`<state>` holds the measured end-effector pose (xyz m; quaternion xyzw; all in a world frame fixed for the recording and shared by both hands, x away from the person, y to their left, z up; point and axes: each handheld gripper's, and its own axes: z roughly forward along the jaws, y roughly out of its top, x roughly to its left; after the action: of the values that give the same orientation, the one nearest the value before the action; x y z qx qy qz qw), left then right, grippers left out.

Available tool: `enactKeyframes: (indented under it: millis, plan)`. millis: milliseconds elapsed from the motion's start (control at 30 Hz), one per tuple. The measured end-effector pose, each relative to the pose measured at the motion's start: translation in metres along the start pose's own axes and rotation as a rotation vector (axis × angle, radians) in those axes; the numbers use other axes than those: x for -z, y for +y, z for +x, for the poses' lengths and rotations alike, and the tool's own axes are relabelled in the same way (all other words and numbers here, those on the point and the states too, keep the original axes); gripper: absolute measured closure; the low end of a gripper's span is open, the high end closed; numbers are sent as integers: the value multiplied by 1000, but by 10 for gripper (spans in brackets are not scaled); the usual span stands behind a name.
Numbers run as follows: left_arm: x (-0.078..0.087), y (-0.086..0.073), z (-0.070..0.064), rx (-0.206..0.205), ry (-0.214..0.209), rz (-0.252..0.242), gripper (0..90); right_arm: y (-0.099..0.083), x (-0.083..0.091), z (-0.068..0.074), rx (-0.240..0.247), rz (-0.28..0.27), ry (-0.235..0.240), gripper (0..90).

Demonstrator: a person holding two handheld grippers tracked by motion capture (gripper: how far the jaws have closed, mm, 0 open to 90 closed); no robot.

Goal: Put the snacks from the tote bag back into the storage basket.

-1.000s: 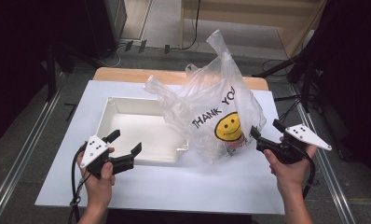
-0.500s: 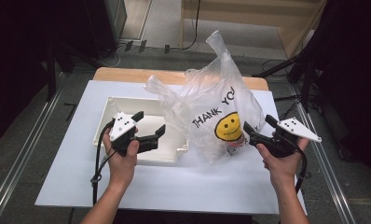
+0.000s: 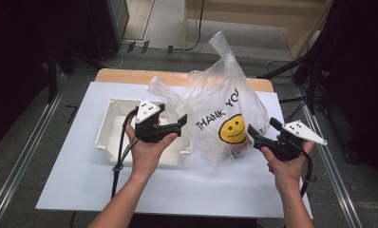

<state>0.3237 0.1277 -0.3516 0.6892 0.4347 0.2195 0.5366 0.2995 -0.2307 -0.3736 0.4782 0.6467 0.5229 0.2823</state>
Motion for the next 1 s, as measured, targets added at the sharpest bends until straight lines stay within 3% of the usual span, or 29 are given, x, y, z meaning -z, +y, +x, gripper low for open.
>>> enactKeyframes:
  millis: [67,167,267,333,700,1000]
  plan:
    - [-3,-1,-4,2,-8,3,353,-1,0,0,-2,3,2,155]
    - [-6,-2,-7,7,-54,11,636,-1,0,0,-5,4,7,155]
    - [-7,-4,-12,-5,-105,18,816,-1,0,1,-1,1,10,155]
    - [-9,-7,-18,-17,-151,41,883,0,0,1,-1,1,11,156]
    - [-9,-23,-54,-68,-271,52,900,9,-10,16,6,-1,32,181]
    - [-10,-51,-72,-84,-324,94,900,29,-28,19,-20,-12,-19,182]
